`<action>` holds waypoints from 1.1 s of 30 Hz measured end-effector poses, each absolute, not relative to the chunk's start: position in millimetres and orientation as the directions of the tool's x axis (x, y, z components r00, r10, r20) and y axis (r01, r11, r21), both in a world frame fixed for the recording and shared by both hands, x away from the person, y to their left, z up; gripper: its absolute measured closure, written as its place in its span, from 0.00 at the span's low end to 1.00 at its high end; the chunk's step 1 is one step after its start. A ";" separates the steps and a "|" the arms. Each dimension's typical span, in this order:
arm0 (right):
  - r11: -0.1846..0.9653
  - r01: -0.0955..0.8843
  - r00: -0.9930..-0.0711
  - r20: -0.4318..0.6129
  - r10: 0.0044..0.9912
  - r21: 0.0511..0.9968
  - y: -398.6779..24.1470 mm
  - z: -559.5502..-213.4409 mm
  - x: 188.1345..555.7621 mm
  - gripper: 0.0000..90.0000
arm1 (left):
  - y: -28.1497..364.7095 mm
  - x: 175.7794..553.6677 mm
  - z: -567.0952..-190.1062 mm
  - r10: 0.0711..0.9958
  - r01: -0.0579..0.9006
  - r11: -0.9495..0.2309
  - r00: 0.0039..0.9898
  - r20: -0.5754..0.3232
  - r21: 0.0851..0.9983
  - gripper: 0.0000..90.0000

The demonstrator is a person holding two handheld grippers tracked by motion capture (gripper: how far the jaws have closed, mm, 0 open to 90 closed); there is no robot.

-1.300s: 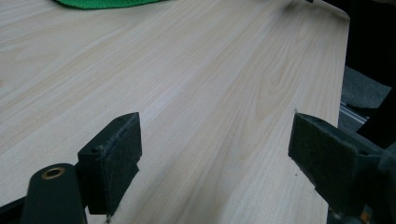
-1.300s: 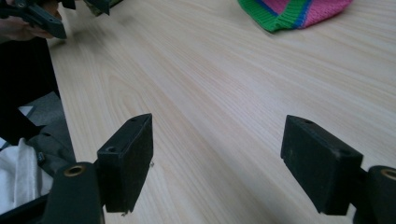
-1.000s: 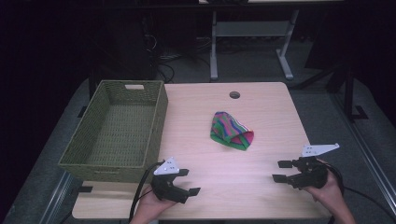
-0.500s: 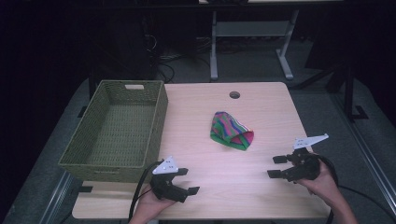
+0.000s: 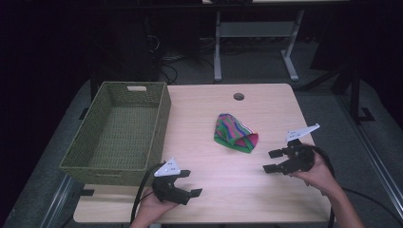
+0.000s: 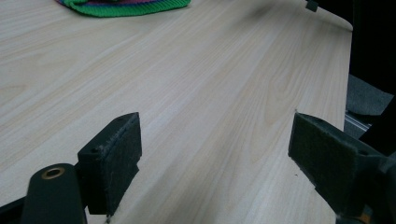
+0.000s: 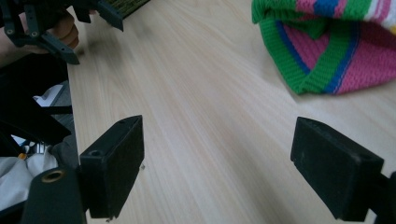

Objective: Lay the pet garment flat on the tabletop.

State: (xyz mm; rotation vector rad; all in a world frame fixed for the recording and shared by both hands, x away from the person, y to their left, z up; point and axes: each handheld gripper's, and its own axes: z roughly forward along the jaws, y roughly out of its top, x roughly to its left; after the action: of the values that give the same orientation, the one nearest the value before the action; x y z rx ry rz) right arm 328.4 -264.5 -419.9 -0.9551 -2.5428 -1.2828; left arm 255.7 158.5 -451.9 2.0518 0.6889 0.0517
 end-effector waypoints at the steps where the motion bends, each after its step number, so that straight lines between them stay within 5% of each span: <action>1: 0.437 0.592 -0.791 0.385 0.475 0.677 -262.8 -418.8 330.4 0.19 | 158.9 255.6 -451.8 0.490 0.451 -0.402 0.841 -0.228 0.797 0.19; 33: 0.502 0.579 -0.810 0.384 0.443 0.643 -222.8 -386.8 406.9 0.30 | 165.1 259.0 -450.3 0.487 0.453 -0.375 0.839 -0.244 0.809 0.19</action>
State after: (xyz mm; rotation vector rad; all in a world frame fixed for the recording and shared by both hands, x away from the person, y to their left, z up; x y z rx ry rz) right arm 406.9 -222.8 -386.8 -0.8834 -2.5720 -1.1985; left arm 259.0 165.1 -450.3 2.0210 0.6908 0.0426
